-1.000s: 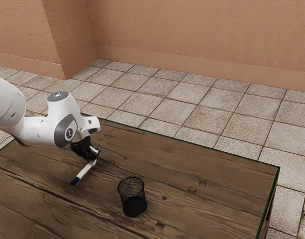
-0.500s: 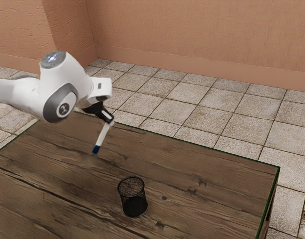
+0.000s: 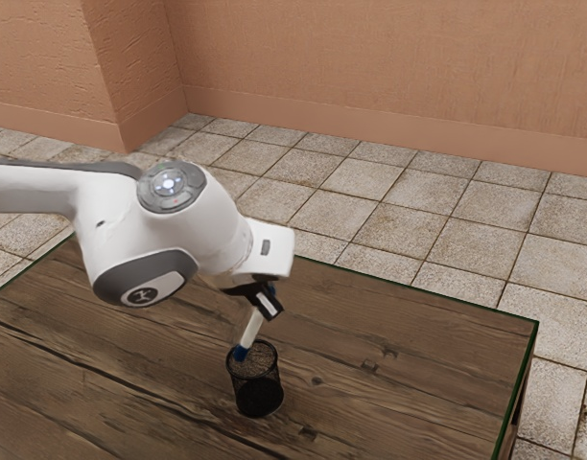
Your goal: Put the marker into the pen holder.
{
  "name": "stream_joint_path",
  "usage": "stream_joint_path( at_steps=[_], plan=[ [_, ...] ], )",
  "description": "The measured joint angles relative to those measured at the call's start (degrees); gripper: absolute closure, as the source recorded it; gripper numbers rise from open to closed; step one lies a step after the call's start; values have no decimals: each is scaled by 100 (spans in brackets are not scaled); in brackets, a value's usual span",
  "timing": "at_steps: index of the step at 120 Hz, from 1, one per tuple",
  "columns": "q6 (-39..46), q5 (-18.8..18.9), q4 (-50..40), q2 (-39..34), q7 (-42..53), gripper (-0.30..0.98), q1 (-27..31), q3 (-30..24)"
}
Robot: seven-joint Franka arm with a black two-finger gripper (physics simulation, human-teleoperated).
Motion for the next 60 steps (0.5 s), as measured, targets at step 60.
stream_joint_path(
  at_steps=[60],
  plan=[
    [301, 507, 173, 744, -1280, 76, 223, 180]
  ],
)
